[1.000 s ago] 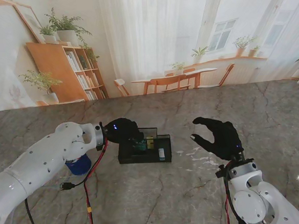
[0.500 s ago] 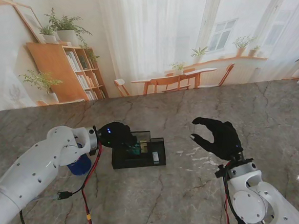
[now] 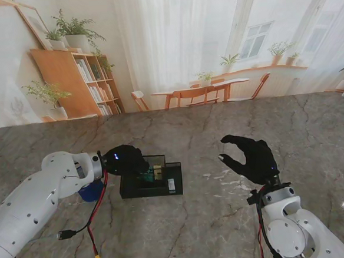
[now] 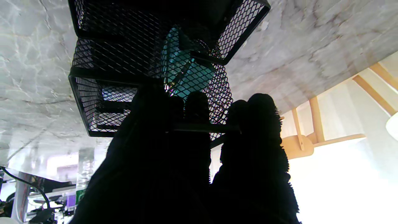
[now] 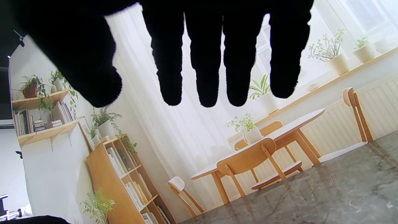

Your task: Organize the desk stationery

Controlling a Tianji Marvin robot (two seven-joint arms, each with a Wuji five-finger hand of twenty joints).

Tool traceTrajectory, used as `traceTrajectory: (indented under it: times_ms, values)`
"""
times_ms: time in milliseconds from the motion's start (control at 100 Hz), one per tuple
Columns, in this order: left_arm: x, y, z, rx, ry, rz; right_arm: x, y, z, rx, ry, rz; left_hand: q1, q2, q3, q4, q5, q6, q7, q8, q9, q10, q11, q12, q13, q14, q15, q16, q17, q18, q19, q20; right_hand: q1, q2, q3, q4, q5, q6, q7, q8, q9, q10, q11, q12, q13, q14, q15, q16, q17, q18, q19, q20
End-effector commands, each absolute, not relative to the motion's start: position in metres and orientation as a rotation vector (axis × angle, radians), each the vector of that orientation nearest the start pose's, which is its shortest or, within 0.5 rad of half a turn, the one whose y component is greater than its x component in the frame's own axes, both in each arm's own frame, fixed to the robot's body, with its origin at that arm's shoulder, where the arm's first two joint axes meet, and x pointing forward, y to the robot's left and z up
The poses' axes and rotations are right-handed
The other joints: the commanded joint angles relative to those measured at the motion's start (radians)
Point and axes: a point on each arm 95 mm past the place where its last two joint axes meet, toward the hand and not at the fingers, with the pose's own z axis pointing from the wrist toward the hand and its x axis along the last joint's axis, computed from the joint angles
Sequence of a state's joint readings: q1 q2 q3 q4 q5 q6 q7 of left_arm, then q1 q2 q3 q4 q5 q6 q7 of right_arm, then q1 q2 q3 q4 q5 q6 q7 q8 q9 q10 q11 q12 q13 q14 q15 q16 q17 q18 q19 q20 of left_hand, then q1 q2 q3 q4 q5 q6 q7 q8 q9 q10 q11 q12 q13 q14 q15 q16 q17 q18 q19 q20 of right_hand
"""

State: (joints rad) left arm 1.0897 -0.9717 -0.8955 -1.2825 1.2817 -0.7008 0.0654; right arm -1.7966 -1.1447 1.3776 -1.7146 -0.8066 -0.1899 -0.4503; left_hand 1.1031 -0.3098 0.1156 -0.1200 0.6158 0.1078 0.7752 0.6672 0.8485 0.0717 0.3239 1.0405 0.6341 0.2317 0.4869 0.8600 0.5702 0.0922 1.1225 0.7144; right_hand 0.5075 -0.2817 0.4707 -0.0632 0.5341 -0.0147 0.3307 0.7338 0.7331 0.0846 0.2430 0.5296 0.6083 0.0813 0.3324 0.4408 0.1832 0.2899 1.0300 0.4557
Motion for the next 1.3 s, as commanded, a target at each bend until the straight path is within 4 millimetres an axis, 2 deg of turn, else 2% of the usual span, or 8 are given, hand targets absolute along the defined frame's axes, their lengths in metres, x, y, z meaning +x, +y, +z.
traceTrajectory:
  times_ms: [0, 360, 940, 1290]
  values:
    - [0.456, -0.005, -0.321, -0.321, 2.314, -1.402, 0.346, -0.028, -0.301, 1.191, 0.961, 1.888, 0.188, -0.007, 0.110, 0.009, -0.010, -0.053, 0.018, 0.018, -0.018, -0.012, 0.005, 0.008, 0.106, -0.166, 0.201, 0.041, -0.058, -0.142, -0.015, 0.019, -0.011, 0.032, -0.025, 0.031, 0.015, -0.002, 0.003, 0.021, 0.005, 0.005, 0.000, 0.018, 0.007, -0.004, -0.012, 0.009, -0.006, 0.005, -0.003, 0.017]
    - [0.446, 0.007, -0.319, -0.305, 2.315, -1.350, 0.346, -0.027, -0.301, 1.192, 0.961, 1.889, 0.188, 0.000, 0.101, 0.010, -0.015, -0.056, 0.016, 0.017, -0.022, -0.013, 0.008, 0.005, 0.104, -0.170, 0.202, 0.042, -0.059, -0.143, -0.017, 0.021, -0.012, 0.033, -0.026, 0.031, 0.014, -0.003, 0.003, 0.021, 0.005, 0.005, 0.000, 0.018, 0.007, -0.004, -0.012, 0.009, -0.007, 0.005, -0.003, 0.017]
    - [0.441, 0.025, -0.310, -0.300, 2.301, -1.263, 0.345, -0.027, -0.301, 1.192, 0.960, 1.887, 0.188, 0.000, 0.099, 0.012, -0.012, -0.052, 0.009, 0.016, -0.022, -0.007, 0.012, 0.003, 0.103, -0.168, 0.209, 0.043, -0.058, -0.141, -0.011, 0.026, -0.011, 0.035, -0.026, 0.032, 0.015, -0.001, 0.003, 0.021, 0.006, 0.004, 0.000, 0.018, 0.007, -0.003, -0.012, 0.009, -0.007, 0.005, -0.003, 0.017]
    - [0.439, 0.026, -0.310, -0.303, 2.294, -1.267, 0.345, -0.027, -0.301, 1.195, 0.964, 1.885, 0.188, 0.010, 0.084, 0.011, -0.014, -0.052, 0.003, 0.018, -0.025, -0.010, 0.011, 0.003, 0.098, -0.172, 0.212, 0.042, -0.064, -0.142, -0.012, 0.026, -0.011, 0.035, -0.027, 0.032, 0.015, -0.002, 0.003, 0.021, 0.005, 0.004, 0.000, 0.018, 0.007, -0.004, -0.012, 0.009, -0.007, 0.005, -0.003, 0.017]
